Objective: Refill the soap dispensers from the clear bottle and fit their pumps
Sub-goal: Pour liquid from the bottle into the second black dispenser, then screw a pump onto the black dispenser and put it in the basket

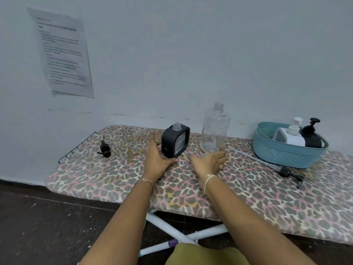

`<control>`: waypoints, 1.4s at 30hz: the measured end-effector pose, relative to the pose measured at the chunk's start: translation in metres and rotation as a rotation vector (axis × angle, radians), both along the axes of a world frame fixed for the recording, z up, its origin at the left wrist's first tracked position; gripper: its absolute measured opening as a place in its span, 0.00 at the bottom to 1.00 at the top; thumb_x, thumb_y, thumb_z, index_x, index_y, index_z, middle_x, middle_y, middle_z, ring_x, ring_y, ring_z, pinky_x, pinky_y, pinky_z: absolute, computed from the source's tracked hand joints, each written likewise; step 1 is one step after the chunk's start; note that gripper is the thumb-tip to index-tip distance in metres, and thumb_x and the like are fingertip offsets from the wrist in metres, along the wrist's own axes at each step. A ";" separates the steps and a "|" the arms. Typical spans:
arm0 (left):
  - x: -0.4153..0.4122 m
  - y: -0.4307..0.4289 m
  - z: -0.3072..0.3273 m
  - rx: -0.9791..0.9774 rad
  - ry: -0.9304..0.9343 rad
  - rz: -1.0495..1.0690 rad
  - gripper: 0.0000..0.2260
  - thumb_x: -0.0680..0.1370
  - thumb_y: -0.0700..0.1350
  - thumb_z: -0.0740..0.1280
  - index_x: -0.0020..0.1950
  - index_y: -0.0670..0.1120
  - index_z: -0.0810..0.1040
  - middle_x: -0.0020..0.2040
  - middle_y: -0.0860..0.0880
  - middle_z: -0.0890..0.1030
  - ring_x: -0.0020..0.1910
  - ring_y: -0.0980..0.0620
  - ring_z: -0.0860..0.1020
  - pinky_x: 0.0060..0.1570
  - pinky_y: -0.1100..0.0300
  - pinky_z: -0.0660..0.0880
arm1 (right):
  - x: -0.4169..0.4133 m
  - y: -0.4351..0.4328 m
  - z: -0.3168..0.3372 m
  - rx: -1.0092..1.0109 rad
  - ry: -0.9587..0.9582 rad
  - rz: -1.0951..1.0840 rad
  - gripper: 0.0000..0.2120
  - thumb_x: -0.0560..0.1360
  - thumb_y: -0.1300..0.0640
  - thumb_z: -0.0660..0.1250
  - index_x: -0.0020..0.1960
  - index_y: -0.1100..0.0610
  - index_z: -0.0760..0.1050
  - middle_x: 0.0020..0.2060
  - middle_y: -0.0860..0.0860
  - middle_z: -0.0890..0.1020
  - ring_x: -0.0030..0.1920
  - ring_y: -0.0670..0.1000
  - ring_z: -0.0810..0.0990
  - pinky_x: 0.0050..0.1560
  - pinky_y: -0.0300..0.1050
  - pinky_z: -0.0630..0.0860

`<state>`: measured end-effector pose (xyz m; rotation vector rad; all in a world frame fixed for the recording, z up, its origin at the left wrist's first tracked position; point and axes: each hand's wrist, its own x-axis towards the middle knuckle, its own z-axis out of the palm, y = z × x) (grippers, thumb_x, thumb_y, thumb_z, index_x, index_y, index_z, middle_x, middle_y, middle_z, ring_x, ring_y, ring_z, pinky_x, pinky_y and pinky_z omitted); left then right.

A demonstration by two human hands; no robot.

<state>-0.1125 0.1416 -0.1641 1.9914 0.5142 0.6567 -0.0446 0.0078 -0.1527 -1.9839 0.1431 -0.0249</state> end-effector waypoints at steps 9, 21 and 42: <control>-0.047 0.046 0.003 0.137 -0.075 0.206 0.28 0.68 0.42 0.78 0.65 0.50 0.73 0.54 0.51 0.80 0.53 0.52 0.79 0.54 0.55 0.78 | -0.038 0.049 -0.011 -0.067 -0.189 0.232 0.48 0.65 0.53 0.77 0.73 0.64 0.51 0.72 0.59 0.56 0.73 0.57 0.54 0.74 0.50 0.54; -0.077 0.133 0.002 0.248 0.343 0.619 0.30 0.70 0.50 0.74 0.70 0.51 0.68 0.66 0.41 0.72 0.66 0.38 0.69 0.66 0.44 0.63 | -0.023 0.088 -0.016 -0.092 -0.187 0.217 0.58 0.64 0.45 0.78 0.76 0.63 0.43 0.75 0.60 0.54 0.75 0.59 0.55 0.74 0.54 0.58; -0.050 0.128 0.026 -0.131 -0.197 0.528 0.20 0.76 0.40 0.70 0.68 0.44 0.72 0.51 0.48 0.78 0.45 0.54 0.76 0.42 0.68 0.71 | -0.023 0.088 -0.021 -0.121 -0.288 0.240 0.48 0.69 0.52 0.75 0.76 0.60 0.49 0.72 0.58 0.63 0.70 0.59 0.67 0.67 0.54 0.68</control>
